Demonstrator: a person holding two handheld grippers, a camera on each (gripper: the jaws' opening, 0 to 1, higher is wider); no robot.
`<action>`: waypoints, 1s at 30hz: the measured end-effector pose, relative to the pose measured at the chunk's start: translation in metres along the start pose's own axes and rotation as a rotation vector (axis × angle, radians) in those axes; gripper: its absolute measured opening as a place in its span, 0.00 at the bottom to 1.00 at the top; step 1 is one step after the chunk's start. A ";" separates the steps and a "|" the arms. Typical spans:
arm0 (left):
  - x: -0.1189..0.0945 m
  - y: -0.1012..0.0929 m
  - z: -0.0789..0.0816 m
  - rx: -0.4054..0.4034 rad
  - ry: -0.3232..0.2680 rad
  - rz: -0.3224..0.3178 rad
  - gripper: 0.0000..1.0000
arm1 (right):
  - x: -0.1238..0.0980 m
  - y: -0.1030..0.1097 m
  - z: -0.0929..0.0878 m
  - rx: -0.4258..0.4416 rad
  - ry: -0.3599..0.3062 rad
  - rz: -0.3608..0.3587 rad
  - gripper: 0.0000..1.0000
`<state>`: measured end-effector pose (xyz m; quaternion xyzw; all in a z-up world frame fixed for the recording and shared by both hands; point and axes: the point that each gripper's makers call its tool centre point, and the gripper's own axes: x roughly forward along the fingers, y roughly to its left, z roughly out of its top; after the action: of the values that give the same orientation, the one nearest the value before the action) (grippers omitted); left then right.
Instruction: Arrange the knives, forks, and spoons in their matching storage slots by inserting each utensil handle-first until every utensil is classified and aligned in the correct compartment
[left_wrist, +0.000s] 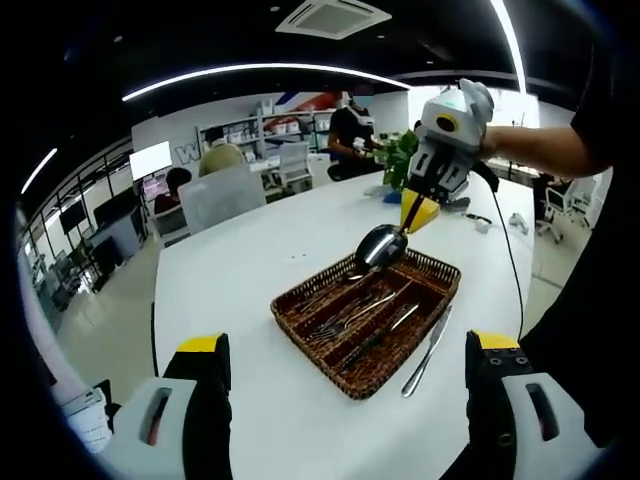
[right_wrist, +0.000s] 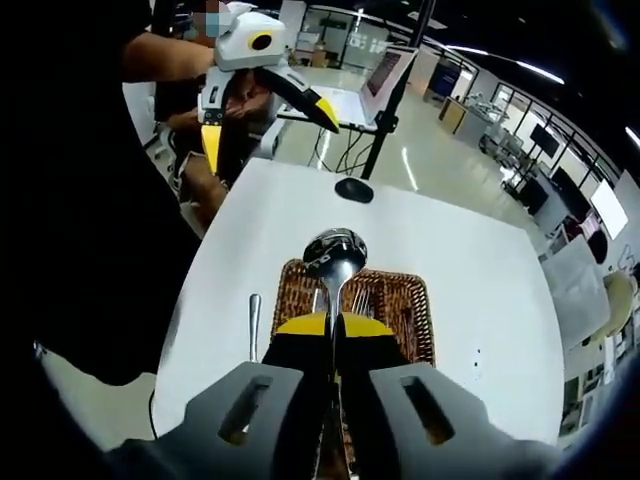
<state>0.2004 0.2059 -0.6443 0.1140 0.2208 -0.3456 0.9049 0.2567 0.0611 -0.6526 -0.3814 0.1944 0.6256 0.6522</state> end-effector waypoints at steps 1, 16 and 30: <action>0.000 0.001 0.000 -0.001 0.001 0.000 0.99 | 0.001 -0.002 0.000 -0.003 -0.001 -0.001 0.00; 0.004 0.015 -0.005 -0.009 0.016 -0.006 0.99 | 0.014 -0.036 -0.004 -0.005 0.011 -0.008 0.00; 0.010 0.027 -0.011 -0.025 0.023 0.014 0.99 | 0.022 -0.073 -0.020 -0.002 0.017 -0.032 0.00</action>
<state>0.2215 0.2237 -0.6569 0.1083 0.2344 -0.3350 0.9061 0.3349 0.0664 -0.6631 -0.3904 0.1930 0.6121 0.6601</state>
